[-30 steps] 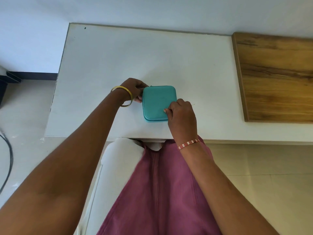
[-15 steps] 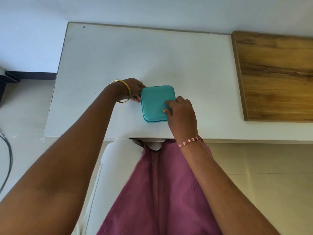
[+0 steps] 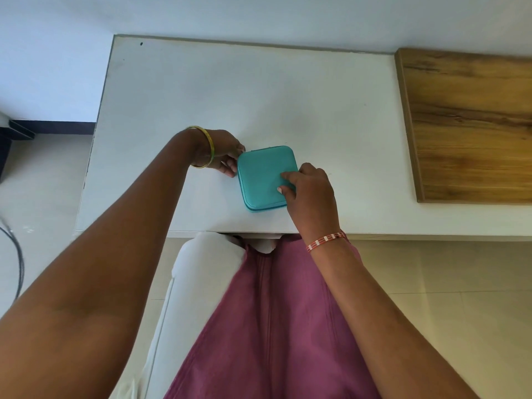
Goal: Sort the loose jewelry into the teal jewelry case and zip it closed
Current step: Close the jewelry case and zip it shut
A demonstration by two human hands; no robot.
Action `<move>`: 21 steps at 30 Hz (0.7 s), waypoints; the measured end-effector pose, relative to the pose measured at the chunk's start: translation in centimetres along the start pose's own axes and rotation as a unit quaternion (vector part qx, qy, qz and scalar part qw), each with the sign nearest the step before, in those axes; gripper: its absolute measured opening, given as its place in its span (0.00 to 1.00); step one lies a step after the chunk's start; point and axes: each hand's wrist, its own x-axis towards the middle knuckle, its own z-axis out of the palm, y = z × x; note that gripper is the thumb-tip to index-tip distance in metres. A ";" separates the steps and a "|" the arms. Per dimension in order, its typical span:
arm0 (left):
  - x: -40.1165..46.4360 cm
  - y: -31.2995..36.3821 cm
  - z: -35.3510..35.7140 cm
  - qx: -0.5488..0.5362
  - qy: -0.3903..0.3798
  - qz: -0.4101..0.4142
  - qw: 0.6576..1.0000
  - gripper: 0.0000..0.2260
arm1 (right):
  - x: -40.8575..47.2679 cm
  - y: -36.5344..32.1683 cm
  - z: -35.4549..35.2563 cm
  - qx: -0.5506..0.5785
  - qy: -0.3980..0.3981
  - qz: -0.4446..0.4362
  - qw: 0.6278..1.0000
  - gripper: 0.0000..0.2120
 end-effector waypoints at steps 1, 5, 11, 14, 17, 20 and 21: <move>-0.1 -0.1 0.0 -0.007 0.001 0.002 1.000 0.11 | 0.0 0.0 0.0 -0.002 -0.001 -0.001 1.000 0.15; -0.1 -1.0 0.1 0.003 0.042 0.041 0.998 0.08 | 0.0 0.0 0.1 -0.002 0.006 -0.001 1.000 0.15; 0.3 -4.3 2.2 0.063 0.267 0.182 0.944 0.09 | 0.0 0.0 0.4 -0.007 0.011 -0.005 1.000 0.14; -0.3 -4.8 3.3 0.150 0.356 0.214 0.897 0.10 | 0.1 0.0 0.4 -0.031 -0.003 -0.010 0.999 0.14; -0.6 -5.2 3.7 0.228 0.393 0.222 0.863 0.12 | 0.4 -0.1 0.4 -0.072 -0.027 -0.014 0.997 0.12; -1.2 -5.9 4.0 0.260 0.392 0.211 0.857 0.12 | 0.6 -0.3 0.3 -0.084 -0.039 -0.016 0.996 0.12; -1.4 -6.2 4.3 0.267 0.387 0.206 0.858 0.12 | 0.7 -0.3 0.3 -0.084 -0.040 -0.017 0.996 0.11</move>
